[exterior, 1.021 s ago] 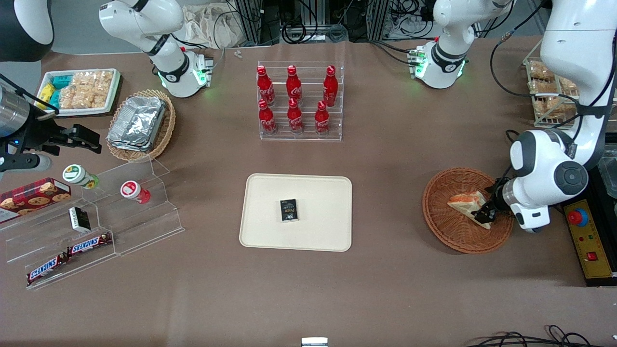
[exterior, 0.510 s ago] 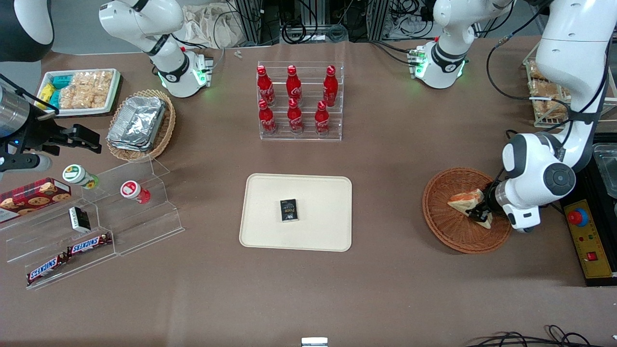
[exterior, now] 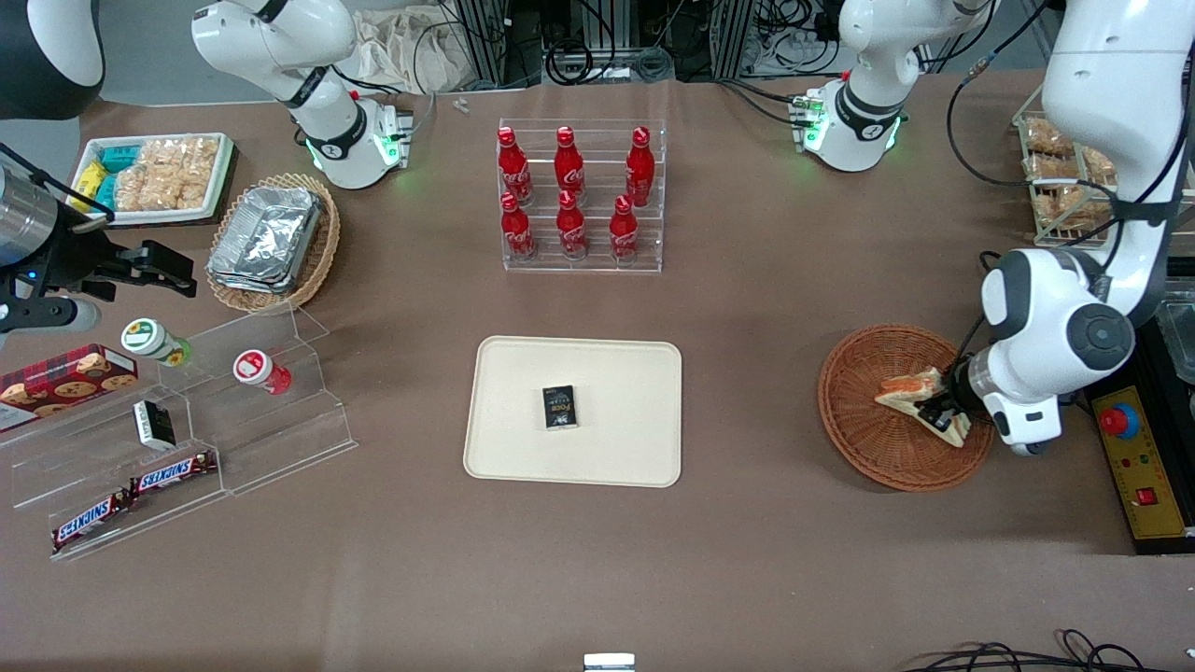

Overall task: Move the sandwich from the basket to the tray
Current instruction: 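Lift the sandwich and carry it over the cream tray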

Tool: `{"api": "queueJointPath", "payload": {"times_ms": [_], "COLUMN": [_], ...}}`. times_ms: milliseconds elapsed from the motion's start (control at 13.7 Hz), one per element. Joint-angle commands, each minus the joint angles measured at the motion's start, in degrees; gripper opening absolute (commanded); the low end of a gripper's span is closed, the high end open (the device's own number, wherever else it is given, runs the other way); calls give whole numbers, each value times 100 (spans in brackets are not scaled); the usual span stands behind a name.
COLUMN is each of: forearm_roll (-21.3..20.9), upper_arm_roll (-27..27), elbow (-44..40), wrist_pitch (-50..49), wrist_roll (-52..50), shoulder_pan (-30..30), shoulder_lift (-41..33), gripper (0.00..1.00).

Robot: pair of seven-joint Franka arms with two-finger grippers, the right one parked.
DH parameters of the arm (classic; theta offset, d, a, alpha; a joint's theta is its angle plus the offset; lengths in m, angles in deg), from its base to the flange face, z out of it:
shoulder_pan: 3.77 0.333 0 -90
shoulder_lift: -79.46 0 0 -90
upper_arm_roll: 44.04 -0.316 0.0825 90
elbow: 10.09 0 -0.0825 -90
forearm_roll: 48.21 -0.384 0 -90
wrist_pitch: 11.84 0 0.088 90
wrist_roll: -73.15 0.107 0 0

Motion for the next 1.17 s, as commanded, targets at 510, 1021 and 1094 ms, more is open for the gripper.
{"api": "queueJointPath", "payload": {"times_ms": [510,1021,1094], "forearm_roll": [-365,-348,-357], "upper_arm_roll": [484,484,484], "elbow": [-3230,-4286,-4286], "wrist_pitch": [-2876,-2227,-2077], "wrist_roll": [839,946,920], "shoulder_pan": [-1742,-3055,-3177], "shoulder_lift": [531,2105,2254], "gripper": [0,0,0]}}
